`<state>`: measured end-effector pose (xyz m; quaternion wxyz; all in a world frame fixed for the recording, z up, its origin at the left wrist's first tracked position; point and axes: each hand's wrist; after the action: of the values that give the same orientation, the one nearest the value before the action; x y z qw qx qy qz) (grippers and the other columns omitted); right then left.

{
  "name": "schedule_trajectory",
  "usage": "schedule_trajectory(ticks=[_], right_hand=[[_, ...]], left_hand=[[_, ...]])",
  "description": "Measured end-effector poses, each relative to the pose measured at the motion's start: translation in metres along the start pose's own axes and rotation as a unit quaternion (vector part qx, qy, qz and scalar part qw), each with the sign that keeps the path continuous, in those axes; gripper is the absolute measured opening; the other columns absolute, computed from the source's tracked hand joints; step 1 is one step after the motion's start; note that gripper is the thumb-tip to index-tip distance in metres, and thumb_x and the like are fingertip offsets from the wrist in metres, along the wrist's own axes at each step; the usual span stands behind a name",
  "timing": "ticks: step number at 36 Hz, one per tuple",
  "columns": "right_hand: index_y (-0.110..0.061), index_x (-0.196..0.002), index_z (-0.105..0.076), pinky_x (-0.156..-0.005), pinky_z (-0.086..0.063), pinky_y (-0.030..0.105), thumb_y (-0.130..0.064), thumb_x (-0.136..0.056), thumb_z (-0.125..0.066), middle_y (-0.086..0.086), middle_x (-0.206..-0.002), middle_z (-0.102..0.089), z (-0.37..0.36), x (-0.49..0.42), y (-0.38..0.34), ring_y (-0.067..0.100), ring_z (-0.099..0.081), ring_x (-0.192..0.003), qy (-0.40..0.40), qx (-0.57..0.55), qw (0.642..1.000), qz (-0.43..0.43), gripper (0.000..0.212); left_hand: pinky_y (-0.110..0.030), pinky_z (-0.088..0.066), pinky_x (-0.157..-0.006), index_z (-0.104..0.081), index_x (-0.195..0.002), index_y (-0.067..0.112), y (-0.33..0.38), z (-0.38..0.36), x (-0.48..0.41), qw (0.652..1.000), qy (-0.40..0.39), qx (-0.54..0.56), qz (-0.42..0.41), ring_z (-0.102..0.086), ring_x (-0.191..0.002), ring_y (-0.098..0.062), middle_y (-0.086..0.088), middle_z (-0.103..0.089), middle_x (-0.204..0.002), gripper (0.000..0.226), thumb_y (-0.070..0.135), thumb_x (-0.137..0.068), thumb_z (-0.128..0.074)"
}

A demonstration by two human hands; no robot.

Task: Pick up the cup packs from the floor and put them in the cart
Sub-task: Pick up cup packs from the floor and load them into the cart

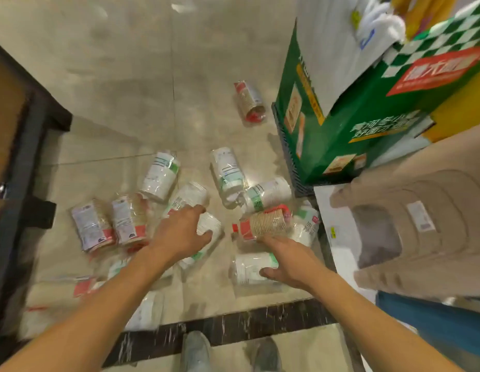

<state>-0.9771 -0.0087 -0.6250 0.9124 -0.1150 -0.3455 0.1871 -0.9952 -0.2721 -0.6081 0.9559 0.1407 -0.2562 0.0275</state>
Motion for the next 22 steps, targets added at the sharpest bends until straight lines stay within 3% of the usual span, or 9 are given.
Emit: schedule_trajectory(ticks=[5,11,16,22], right_hand=[[-0.044,-0.157,-0.023,-0.113,-0.043,0.042,-0.051,-0.086,-0.074,-0.010,-0.162,-0.038,-0.117,-0.093,0.059,0.021,-0.045,-0.142,-0.013,-0.009,1.000,0.026,0.088],[-0.060,-0.154,0.006,-0.120,-0.027,0.038,-0.066,-0.076,-0.075,-0.005,-0.165,-0.026,-0.234,-0.177,0.119,0.022,-0.029,-0.150,-0.059,0.006,0.996,0.060,0.113],[-0.066,-0.138,0.035,-0.124,-0.005,0.056,-0.079,-0.067,-0.071,0.003,-0.170,-0.007,-0.289,-0.214,0.134,0.027,-0.002,-0.157,-0.070,0.099,0.988,0.100,0.128],[-0.065,-0.146,0.024,-0.115,-0.024,0.046,-0.089,-0.070,-0.057,-0.003,-0.166,-0.017,-0.293,-0.227,0.141,0.024,-0.024,-0.149,-0.008,0.058,0.995,0.076,0.114]], left_hand=[[-0.039,-0.046,-0.099,-0.036,-0.150,0.026,-0.051,-0.126,-0.089,1.000,-0.012,-0.008,-0.010,-0.051,-0.129,-0.028,-0.003,-0.045,-0.146,0.073,0.051,-0.087,-0.062],[-0.045,-0.039,-0.109,-0.022,-0.157,0.030,-0.103,-0.246,-0.173,0.999,0.017,-0.029,-0.016,-0.038,-0.141,-0.028,-0.006,-0.031,-0.157,0.092,0.061,-0.082,-0.065],[-0.055,-0.031,-0.115,-0.022,-0.158,0.028,-0.139,-0.309,-0.204,0.997,0.074,0.006,-0.010,-0.025,-0.147,-0.034,-0.015,-0.022,-0.162,0.109,0.063,-0.070,-0.077],[-0.055,-0.038,-0.109,-0.022,-0.157,0.031,-0.160,-0.328,-0.222,0.989,0.145,0.007,0.013,-0.039,-0.138,-0.037,-0.015,-0.032,-0.156,0.116,0.063,-0.063,-0.082]])
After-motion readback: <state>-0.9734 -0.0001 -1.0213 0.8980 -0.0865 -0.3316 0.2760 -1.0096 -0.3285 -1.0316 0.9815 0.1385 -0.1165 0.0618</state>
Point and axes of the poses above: each hand's wrist, its own x-axis away from the middle knuckle, its own z-axis out of the back of the hand, y = z × x
